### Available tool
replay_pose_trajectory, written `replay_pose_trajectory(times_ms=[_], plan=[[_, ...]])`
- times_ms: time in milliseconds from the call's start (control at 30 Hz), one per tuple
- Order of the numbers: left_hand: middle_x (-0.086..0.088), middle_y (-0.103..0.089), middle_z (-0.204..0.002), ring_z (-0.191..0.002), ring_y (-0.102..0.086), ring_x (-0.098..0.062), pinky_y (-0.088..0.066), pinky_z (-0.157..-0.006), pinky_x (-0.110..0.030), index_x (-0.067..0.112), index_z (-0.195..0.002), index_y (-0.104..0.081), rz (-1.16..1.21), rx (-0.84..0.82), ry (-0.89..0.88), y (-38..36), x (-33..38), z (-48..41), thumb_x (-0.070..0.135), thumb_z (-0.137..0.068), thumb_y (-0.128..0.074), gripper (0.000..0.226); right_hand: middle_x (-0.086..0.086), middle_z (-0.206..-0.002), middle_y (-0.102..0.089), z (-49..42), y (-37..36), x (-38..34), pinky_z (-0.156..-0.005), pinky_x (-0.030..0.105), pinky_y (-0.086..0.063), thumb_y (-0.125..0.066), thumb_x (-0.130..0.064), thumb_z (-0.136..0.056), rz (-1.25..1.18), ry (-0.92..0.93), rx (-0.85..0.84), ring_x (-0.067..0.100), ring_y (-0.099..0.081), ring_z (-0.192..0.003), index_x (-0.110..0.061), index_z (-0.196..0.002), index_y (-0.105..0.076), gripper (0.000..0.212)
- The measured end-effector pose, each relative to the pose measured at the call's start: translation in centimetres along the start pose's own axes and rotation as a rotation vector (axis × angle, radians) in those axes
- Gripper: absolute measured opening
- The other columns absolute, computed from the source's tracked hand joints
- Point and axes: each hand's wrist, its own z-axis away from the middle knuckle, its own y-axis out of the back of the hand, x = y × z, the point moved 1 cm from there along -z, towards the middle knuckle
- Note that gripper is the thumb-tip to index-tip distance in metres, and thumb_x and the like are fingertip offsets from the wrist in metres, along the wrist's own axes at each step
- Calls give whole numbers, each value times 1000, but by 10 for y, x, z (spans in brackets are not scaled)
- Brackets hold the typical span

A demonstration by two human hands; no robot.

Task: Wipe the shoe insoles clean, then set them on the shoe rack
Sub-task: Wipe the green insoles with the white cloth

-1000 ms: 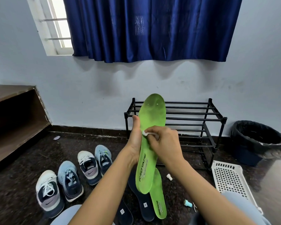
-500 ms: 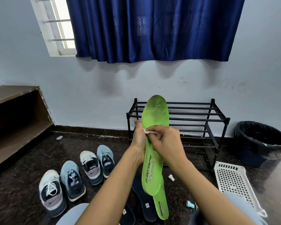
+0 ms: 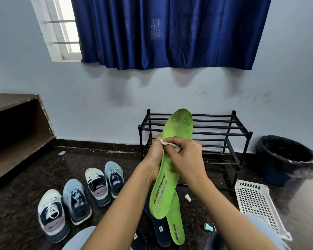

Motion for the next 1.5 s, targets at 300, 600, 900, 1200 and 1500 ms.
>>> replay_pose_trajectory(times_ms=[300,600,900,1200,1500], plan=[[-4,-59,-50,-42,-58,-15,-42,-42,-15,14,-55,-65,-108,-44,35,-11,-22,-1,37,-99,-40,55,-6,-81,-71,-23,3,11,-67,-1,-36,-68,-10,-81,74,-51,166,3,-59,-72,-19,-86,-76,13],[-11,-65,-58,-45,-63,-21,-46,-42,-17,12,-67,-66,-59,132,-9,14,0,-8,47,-100,-33,59,-14,-71,-66,1,-10,1,-60,3,-39,-68,-12,-82,-54,-86,-45,-13,-58,-65,-18,-86,-76,10],[-4,-60,-52,-45,-59,-15,-41,-45,-17,14,-65,-64,-87,-31,-1,-10,-27,3,44,-101,-38,53,-7,-78,-71,-22,3,13,-67,-1,-36,-69,-11,-80,51,-77,153,-4,-58,-70,-21,-84,-76,12],[-11,-63,-65,-55,-60,-23,-45,-52,-25,12,-70,-63,-162,109,4,11,-13,-1,54,-100,-24,64,-10,-76,-71,2,-6,5,-63,3,-40,-69,-13,-82,-29,-58,3,-8,-60,-70,-19,-86,-76,10],[-9,-65,-67,-60,-60,-22,-46,-56,-27,15,-79,-72,-196,-23,-72,2,-28,1,58,-99,-27,65,-19,-68,-64,-15,5,7,-64,1,-37,-69,-8,-79,40,-51,158,-3,-59,-66,-23,-81,-75,16]])
